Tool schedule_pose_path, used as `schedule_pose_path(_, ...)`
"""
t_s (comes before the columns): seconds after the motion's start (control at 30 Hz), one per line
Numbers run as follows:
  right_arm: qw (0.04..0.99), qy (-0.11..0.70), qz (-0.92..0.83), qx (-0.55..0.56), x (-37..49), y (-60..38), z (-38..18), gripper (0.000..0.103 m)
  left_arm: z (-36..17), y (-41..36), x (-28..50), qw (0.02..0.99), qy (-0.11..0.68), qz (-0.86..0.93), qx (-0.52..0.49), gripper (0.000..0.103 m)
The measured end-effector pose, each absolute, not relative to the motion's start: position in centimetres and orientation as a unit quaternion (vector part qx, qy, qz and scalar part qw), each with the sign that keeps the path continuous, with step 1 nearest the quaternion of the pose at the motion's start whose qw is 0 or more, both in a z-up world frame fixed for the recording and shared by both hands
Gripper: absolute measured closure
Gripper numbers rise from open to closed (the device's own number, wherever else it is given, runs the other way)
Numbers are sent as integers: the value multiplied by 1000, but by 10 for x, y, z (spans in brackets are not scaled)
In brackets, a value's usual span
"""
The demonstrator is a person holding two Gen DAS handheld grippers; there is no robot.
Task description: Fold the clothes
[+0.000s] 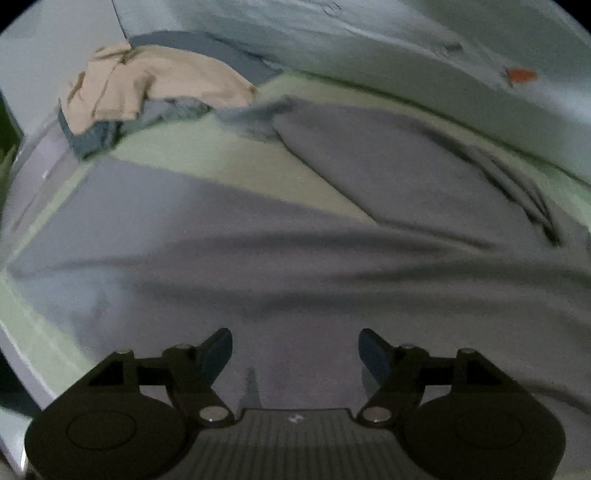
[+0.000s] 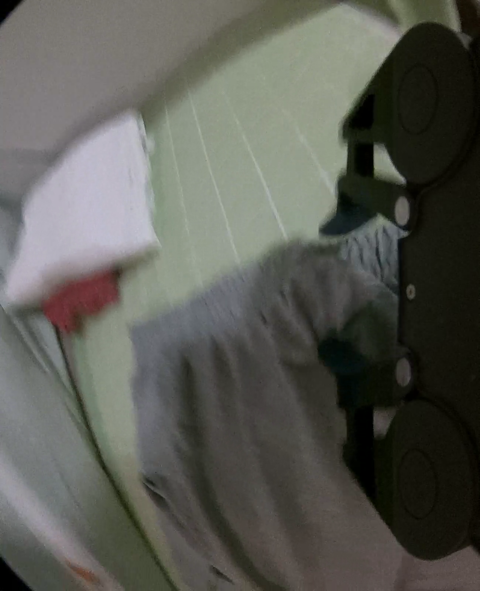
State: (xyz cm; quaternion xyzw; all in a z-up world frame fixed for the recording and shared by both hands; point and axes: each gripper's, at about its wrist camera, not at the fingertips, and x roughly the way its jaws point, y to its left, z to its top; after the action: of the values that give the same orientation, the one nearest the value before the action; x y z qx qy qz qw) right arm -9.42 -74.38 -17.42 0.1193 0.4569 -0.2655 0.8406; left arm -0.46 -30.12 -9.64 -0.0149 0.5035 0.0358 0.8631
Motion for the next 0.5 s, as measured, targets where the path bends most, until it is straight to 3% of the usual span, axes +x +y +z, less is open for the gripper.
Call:
schedule_pose_path(0.4,830,450,-320,75,-129,-806,-173,57,-86,-365,-35,864,502,10,37,25)
schedule_pose_path(0.47,824,455,-324,88,-130,-817,-172,53,-83,-360,-35,865,500,18,37,22)
schedule_pose_path(0.5,821,460,-326,93,-129,-821,-171,46,-82,-356,-33,865,500,23,35,22)
